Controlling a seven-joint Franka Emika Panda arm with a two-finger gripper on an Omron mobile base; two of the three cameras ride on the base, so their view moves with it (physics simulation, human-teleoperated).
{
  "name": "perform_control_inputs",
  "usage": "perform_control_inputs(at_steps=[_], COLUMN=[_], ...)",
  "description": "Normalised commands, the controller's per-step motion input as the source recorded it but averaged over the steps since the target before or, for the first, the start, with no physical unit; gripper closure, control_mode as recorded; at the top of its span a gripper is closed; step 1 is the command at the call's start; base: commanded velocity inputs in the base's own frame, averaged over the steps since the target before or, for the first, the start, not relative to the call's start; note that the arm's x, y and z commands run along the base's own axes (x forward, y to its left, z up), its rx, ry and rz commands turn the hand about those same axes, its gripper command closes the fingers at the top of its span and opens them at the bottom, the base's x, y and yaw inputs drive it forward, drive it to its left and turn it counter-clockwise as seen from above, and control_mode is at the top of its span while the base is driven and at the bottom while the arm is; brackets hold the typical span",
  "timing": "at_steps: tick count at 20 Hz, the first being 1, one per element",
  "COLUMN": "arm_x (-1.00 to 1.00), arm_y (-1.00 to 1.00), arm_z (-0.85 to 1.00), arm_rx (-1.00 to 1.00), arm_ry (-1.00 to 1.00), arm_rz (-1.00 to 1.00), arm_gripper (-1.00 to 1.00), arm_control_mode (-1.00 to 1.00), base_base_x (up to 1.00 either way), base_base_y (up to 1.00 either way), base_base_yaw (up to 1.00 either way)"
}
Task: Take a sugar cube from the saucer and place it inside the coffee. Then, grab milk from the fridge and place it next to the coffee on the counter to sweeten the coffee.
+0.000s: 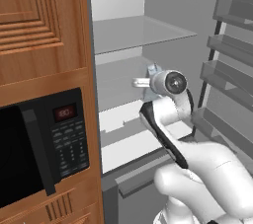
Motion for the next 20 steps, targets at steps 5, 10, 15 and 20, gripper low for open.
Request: perform_control_inputs(at_steps=[5, 10, 15, 20], arm_x=[-1.0, -1.0, 0.0, 0.0], arm_y=[-0.4, -0.3, 0.0, 0.0], arm_z=[0.71, 0.59, 0.0, 0.0], arm_rx=[0.03, 0.07, 0.0, 0.0], arm_ry=[0.0, 0.0, 0.0, 0.0], arm_rz=[0.0, 0.07, 0.0, 0.0], arm_gripper=[1.0, 1.0, 1.0, 1.0], arm_control_mode=[-1.0, -1.0, 1.0, 1.0], base_base_x=[0.0, 0.0, -0.97, -0.46], base_base_y=[0.0, 0.0, 0.12, 0.82], base_base_yaw=[0.0, 0.0, 0.59, 0.91])
